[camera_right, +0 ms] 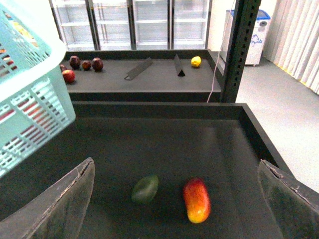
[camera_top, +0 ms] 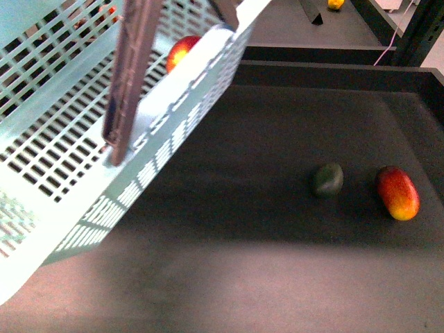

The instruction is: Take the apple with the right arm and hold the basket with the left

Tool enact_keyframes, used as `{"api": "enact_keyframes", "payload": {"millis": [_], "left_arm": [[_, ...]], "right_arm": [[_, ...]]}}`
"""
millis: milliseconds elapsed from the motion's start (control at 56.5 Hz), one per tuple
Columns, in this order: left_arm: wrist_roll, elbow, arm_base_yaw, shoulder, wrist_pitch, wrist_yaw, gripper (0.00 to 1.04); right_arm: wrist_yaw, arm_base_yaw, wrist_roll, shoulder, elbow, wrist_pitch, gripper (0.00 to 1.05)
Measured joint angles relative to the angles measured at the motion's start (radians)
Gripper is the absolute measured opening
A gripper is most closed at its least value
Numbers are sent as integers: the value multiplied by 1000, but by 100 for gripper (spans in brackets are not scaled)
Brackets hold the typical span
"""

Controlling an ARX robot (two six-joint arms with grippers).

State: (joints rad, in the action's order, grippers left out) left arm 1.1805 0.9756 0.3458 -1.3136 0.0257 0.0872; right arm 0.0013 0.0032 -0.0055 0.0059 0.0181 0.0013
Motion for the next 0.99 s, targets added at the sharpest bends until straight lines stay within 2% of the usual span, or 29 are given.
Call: {"api": "enact_keyframes", "payload": {"millis": [142,266,620,797,992], "left_arm": [[122,2,-145,-63,24,2,16],[181,31,-216,-175,58,15,16],[336,111,-274,-374,66,19,16],[345,111,-309,-418,45,53,16],[332,113,-311,-452,39,59,16]], "right_arm": [[1,0,0,0,0,0,96],[1,0,1,0,0,0,96],[0,0,2,0,0,0,96],[1,0,2,0,0,0,96],[1,0,2,0,0,0,96]]}}
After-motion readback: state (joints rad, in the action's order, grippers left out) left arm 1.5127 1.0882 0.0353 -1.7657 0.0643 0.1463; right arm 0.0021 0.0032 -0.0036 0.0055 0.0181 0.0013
